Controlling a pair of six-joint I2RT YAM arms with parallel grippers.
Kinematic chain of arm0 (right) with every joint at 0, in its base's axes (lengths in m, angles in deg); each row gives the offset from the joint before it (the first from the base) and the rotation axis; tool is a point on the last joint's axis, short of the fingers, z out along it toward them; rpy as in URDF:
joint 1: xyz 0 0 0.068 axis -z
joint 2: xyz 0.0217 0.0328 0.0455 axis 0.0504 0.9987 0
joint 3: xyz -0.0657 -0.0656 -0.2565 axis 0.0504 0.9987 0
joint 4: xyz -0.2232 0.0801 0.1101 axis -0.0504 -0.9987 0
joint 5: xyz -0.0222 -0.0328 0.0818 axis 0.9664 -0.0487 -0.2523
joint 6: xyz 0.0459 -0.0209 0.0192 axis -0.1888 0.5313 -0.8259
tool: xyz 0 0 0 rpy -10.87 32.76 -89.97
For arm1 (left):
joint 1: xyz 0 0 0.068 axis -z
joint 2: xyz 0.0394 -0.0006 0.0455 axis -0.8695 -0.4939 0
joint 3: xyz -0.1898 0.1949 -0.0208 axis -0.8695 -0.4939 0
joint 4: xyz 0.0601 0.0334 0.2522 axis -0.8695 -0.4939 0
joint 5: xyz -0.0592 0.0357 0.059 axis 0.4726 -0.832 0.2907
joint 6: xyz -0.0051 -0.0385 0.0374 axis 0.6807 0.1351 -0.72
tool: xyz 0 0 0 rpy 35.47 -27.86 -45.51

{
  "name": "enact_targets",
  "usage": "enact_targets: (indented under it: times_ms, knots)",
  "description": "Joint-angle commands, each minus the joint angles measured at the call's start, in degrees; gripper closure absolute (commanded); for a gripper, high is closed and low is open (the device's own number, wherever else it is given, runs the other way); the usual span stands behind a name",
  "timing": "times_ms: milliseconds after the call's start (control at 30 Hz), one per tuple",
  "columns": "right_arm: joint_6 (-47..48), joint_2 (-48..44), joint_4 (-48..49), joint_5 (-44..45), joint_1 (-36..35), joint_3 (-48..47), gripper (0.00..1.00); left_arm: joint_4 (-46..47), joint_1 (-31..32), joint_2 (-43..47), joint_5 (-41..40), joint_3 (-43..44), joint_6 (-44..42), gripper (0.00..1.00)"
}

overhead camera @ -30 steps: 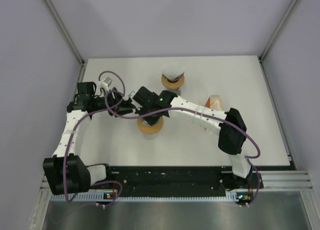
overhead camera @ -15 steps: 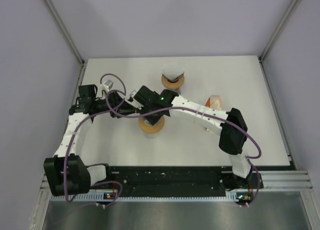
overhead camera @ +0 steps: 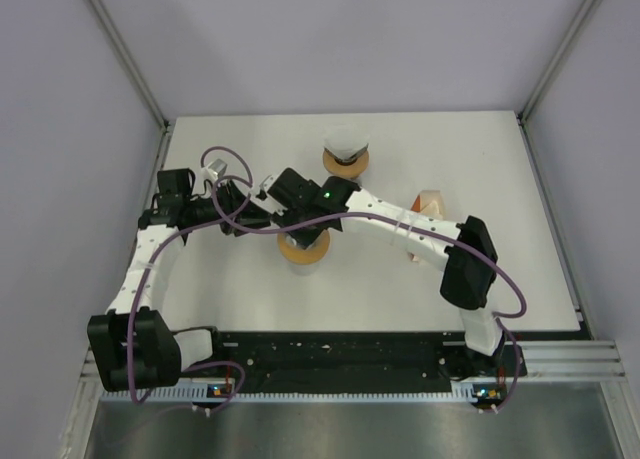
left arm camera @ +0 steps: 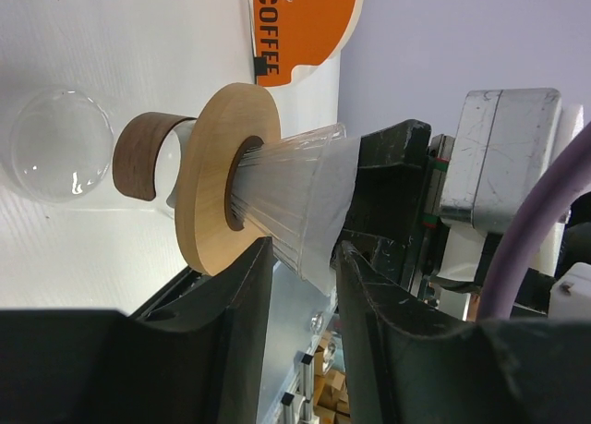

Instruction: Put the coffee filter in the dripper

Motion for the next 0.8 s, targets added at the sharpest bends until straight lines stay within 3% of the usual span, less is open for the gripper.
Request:
enact_targets:
  times_ms: [0, 233, 467, 767]
  knots:
    - [0.2, -3.1, -0.6, 2.8, 0.6, -1.7, 0.68, 2.3, 0.2, 1.2, 1.5, -0.7, 0.0, 0.61]
    - [0.2, -4.5, -1.2, 4.7, 0.7, -2.2, 0.63, 3.5, 0.4, 1.4, 1.6, -1.5, 0.8, 0.62]
    - [0.4, -4.9, -1.6, 5.5, 0.7, -2.0, 0.89, 3.8, 0.4, 1.5, 1.4, -1.9, 1.0, 0.62]
    - [0.5, -6.1, -1.9, 5.8, 0.7, -2.8, 0.95, 3.9, 0.4, 1.5, 1.3, -2.1, 0.9, 0.62]
